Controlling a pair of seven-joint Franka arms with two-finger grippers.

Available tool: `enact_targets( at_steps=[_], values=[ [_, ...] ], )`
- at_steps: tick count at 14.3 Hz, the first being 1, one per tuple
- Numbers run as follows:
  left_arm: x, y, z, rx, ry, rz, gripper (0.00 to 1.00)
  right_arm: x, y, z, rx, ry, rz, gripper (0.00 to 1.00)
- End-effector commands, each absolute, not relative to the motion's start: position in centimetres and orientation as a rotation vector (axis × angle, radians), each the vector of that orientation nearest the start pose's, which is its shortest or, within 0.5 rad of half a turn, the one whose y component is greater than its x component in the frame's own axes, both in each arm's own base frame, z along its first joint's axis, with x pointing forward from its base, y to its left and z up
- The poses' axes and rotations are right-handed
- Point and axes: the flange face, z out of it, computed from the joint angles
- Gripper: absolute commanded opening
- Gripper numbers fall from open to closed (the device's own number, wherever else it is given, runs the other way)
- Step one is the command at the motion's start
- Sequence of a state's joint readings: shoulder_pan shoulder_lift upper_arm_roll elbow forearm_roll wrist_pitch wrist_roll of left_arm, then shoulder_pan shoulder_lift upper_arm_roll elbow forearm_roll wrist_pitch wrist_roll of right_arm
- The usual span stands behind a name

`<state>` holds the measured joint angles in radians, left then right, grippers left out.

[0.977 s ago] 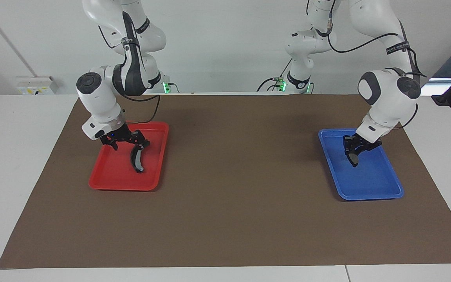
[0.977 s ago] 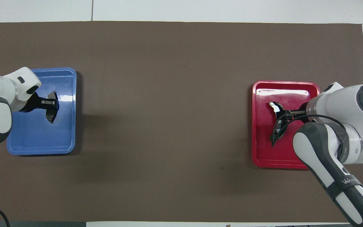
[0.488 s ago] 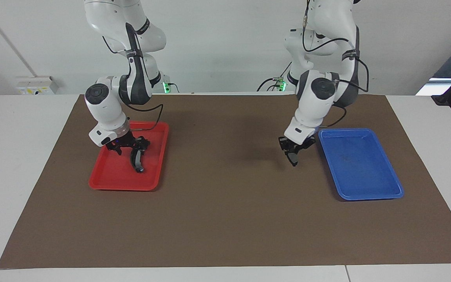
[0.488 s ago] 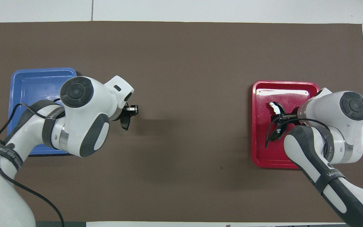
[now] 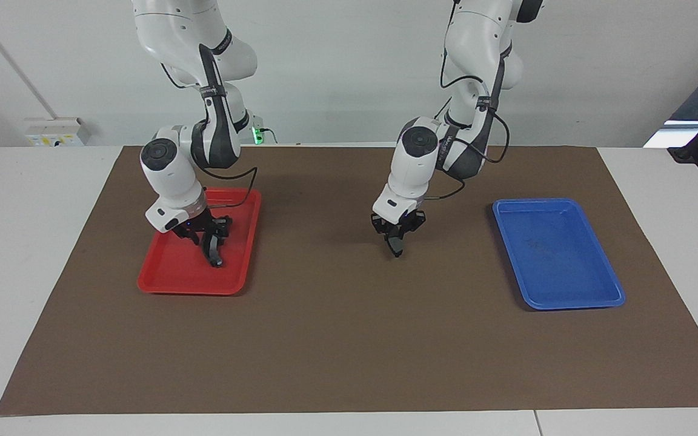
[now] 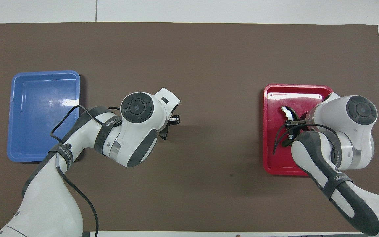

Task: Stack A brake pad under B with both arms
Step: 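Set the small pad on the table center while the right gripper lifts the curved pad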

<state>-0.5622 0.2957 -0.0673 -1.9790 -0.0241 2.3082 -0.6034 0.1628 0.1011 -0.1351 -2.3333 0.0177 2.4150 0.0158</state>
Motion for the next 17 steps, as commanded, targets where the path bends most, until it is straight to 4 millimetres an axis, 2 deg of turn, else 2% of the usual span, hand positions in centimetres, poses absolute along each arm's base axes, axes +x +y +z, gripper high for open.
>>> enact_targets(
  at_steps=[1, 2, 3, 5, 7, 8, 10, 11, 12, 14, 17],
  values=[
    [49.9, -37.4, 30.8, -3.196, -0.002, -0.069, 0.16, 51.0, 1.5, 29.2, -3.136, 0.034, 0.016, 0.32],
    [50.0, -37.5, 30.5, -3.204, -0.006, -0.086, 0.26, 51.0, 1.5, 29.2, -3.136, 0.034, 0.018, 0.24],
    [49.9, -37.6, 30.4, -3.207, -0.003, -0.093, 0.45, 51.1, 1.5, 29.3, -3.136, 0.034, 0.02, 0.2],
    [50.2, -37.3, 30.6, -3.207, -0.008, -0.098, 1.0, 51.9, 1.5, 30.2, -3.136, 0.033, 0.03, 0.18],
    [50.9, -36.2, 31.9, -3.208, -0.026, -0.112, 1.0, 53.1, 2.0, 32.0, -3.134, 0.024, 0.049, 0.18],
    [51.3, -35.4, 33.1, -3.215, -0.045, -0.136, 1.0, 53.8, 2.8, 33.6, -3.133, 0.005, 0.052, 0.18],
    [53.2, -31.9, 35.6, -3.217, -0.113, -0.168, 1.0, 55.1, 4.2, 36.4, -3.133, -0.003, 0.079, 0.18],
    [53.9, -30.0, 37.0, -3.214, -0.084, -0.178, 1.0, 55.6, 5.1, 37.7, -3.132, -0.015, 0.089, 0.18],
    [54.8, -27.5, 38.2, -3.204, -0.036, -0.174, 1.0, 55.8, 7.0, 39.0, -3.13, -0.048, 0.089, 0.18],
    [56.0, -22.3, 40.9, -3.185, 0.031, -0.16, 1.0, 56.0, 12.0, 40.7, -3.115, -0.048, 0.083, 0.18],
    [57.6, -14.6, 43.7, -3.17, 0.017, -0.18, 1.0, 56.0, 19.5, 42.5, -3.107, -0.111, 0.027, 0.19]
  ],
)
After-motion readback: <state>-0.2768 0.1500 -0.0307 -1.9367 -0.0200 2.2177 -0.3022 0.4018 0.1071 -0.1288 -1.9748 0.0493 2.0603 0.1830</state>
